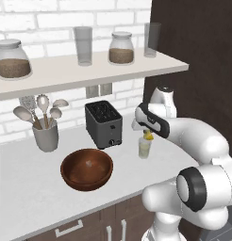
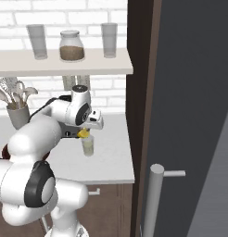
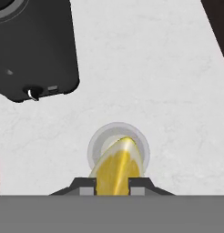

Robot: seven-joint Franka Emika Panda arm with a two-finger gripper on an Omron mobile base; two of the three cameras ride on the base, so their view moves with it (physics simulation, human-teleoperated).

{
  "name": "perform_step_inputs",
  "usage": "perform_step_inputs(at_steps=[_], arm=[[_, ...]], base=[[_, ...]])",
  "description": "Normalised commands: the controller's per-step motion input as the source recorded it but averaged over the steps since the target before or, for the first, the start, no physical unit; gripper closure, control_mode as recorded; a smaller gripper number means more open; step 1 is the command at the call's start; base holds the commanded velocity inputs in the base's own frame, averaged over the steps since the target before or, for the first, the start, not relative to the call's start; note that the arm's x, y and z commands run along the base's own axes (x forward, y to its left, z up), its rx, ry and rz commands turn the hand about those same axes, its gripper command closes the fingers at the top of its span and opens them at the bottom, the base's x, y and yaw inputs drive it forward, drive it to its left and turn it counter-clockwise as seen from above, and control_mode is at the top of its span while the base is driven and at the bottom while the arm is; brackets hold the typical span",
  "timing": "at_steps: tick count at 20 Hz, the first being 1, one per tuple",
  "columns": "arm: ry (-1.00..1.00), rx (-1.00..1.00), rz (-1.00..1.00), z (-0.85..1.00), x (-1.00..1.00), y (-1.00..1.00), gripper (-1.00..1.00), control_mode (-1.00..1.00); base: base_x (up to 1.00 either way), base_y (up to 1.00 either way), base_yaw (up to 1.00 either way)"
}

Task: Grab a lemon wedge from the fridge and one ice cube from the ice bowl, and put them in the glass of lemonade.

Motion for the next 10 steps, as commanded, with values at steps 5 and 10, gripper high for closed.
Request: perform_step_inputs(at_steps=[5,10], arm=[[0.00,0.00,0.00,0.02,0.19,0.00,1.00,-1.00],[0.00,0.00,0.00,-0.06,0.04,0.00,1.00,-1.00]], base=[[0.00,0.00,0.00],[0.00,0.00,0.00]])
